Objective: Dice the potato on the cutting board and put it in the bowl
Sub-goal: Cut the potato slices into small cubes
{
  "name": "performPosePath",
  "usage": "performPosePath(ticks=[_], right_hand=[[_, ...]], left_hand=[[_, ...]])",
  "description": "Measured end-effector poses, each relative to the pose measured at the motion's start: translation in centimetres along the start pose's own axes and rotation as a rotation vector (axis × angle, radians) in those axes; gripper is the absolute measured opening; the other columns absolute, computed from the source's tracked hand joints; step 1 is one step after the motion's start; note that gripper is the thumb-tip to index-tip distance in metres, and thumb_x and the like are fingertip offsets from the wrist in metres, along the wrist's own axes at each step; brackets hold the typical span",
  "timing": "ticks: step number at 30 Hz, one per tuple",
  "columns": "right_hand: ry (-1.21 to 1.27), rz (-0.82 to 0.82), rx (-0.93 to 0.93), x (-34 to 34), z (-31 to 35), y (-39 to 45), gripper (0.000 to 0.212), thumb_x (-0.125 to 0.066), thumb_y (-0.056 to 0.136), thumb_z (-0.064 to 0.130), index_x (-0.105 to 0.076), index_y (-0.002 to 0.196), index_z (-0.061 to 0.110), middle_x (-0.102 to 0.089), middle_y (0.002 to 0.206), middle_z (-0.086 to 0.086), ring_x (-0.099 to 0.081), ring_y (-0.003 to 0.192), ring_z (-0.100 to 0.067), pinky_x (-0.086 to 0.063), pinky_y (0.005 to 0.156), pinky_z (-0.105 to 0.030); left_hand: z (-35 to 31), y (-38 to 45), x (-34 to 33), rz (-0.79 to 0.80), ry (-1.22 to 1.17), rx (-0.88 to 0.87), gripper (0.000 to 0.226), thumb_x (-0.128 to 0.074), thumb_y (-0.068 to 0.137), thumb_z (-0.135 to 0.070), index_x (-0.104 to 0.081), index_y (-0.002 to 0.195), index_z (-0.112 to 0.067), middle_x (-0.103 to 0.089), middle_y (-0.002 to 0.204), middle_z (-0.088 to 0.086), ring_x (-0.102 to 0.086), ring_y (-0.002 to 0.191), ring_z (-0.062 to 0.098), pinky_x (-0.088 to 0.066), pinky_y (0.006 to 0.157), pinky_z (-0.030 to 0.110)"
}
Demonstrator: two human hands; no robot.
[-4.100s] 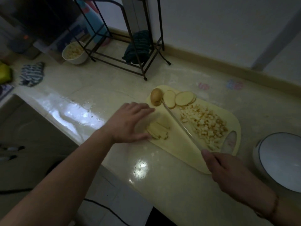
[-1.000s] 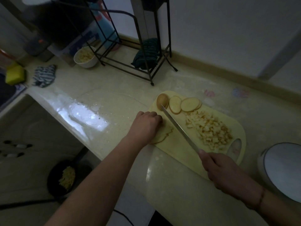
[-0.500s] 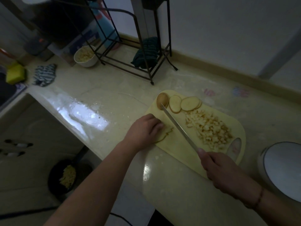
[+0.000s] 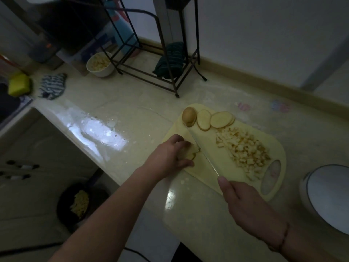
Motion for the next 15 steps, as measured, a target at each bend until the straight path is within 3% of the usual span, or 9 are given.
performPosePath(ticks=[3, 10, 15], right_hand=[[0.034, 0.013, -0.027, -0.2, 0.2, 0.0, 0.059, -0.027, 0.084, 0.063, -0.044, 0.056, 0.014, -0.051, 0.049, -0.001, -0.046, 0.041, -0.004, -0.036, 0.052, -0.025], [0.049, 0.028, -0.032, 0.1, -0.1, 0.7, 0.058, -0.029, 0.088, 0.063, -0.04, 0.057, 0.015, -0.044, 0.046, 0.002, -0.04, 0.037, -0.004, -0.032, 0.051, -0.024], [0.041, 0.031, -0.042, 0.5, -0.2, 0.9, 0.059, -0.026, 0.08, 0.069, -0.039, 0.058, 0.015, -0.041, 0.047, 0.003, -0.037, 0.035, -0.004, -0.027, 0.048, -0.025]], left_hand=[[-0.5, -0.3, -0.5, -0.062, 0.036, 0.049, 0.067, -0.075, 0.082, -0.051, -0.059, 0.135, -0.013, -0.051, 0.136, 0.004, -0.063, 0.103, 0.028, -0.052, 0.088, 0.04], [-1.8, -0.3, -1.1, -0.105, 0.077, 0.125, 0.064, -0.063, 0.09, -0.054, -0.053, 0.139, -0.014, -0.046, 0.14, 0.004, -0.062, 0.102, 0.031, -0.052, 0.087, 0.04], [-1.2, -0.8, -0.9, -0.124, 0.018, 0.079, 0.072, -0.067, 0.087, -0.056, -0.05, 0.142, -0.012, -0.046, 0.141, 0.006, -0.062, 0.104, 0.029, -0.053, 0.088, 0.04]])
Point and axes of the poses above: each hand's wrist, its own y-axis towards the middle knuckle, its own x-axis out of the back of the hand, z = x × y, the point moved 4 cm from there along y, towards the middle knuckle
